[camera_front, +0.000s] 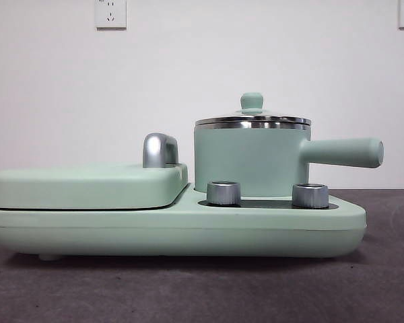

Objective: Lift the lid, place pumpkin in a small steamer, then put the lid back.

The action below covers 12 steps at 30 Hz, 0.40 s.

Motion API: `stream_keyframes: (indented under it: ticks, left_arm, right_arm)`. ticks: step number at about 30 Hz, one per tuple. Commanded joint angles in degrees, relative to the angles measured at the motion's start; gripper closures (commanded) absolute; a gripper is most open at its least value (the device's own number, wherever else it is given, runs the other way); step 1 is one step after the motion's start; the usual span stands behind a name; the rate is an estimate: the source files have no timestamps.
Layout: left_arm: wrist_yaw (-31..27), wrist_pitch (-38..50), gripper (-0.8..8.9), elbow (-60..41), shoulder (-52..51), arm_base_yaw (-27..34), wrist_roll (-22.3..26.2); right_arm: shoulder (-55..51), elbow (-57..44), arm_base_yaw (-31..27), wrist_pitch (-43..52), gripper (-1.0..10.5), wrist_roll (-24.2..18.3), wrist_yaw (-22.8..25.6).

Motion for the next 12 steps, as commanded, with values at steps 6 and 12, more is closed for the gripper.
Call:
stream_keyframes:
  ticks: [6,12]
  left_arm:
    - [-0.28,-0.26,7.85,-1.09,-0.11,0.11,-0.48]
    - [-0.28,-0.26,7.85,-1.09,-0.11,0.11,-0.46]
  right_arm:
    - [-10.97,-18.99,-10.12,17.31,9.3,-3.02,10.71]
    - [-16.76,-28.22,-16.35,9.51,9.3,-8.28,13.09]
